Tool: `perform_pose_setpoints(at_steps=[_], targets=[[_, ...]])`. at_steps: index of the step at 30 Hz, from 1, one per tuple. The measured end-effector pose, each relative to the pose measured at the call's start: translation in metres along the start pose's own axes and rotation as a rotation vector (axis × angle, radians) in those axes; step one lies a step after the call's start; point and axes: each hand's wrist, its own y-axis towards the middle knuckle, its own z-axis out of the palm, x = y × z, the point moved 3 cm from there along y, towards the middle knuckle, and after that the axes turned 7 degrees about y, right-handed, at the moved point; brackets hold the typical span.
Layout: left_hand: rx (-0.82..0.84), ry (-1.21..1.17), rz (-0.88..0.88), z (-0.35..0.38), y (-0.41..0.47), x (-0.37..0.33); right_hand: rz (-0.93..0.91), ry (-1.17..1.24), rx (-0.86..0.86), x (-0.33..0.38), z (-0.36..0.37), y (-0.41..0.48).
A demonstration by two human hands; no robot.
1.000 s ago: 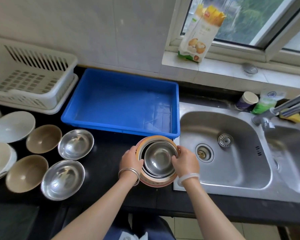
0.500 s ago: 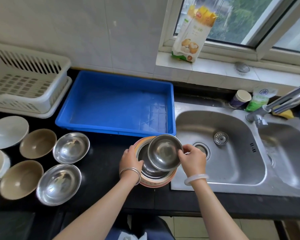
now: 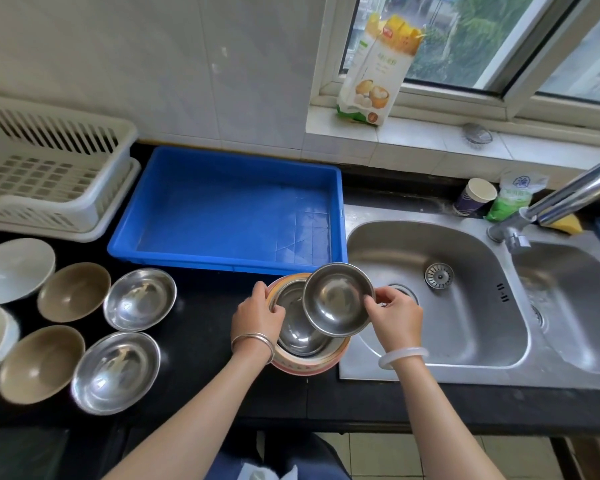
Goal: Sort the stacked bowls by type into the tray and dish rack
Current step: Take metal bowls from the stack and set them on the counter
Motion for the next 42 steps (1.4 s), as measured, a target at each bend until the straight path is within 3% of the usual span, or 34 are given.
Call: perform_pose_setpoints(at_steps=[4,11,20,34,42], targets=[[-0.096,0.012,0.022,-0.005,0.000,-0.006,0.014,0.051,0.040,0.001,-0.002,0.002],[-0.098,-0.081,0.015,-0.024,0.004,-0.006,0.074,0.216,0.101,0.011,-0.005,0.007],[-0.198,-0.223,-0.136,-0.061,-0.011,0.032,0.060,0.402,0.291,0.058,0.015,0.019],[-0.291,-0.360,-0.516,-0.057,-0.064,0.138,-0.075,-0.012,0.649,0.106,0.170,0.005],[-0.257,-0.362,-0.605,-0.039,-0.068,0.159,-0.156,-0.332,0.667,0.110,0.206,-0.003]])
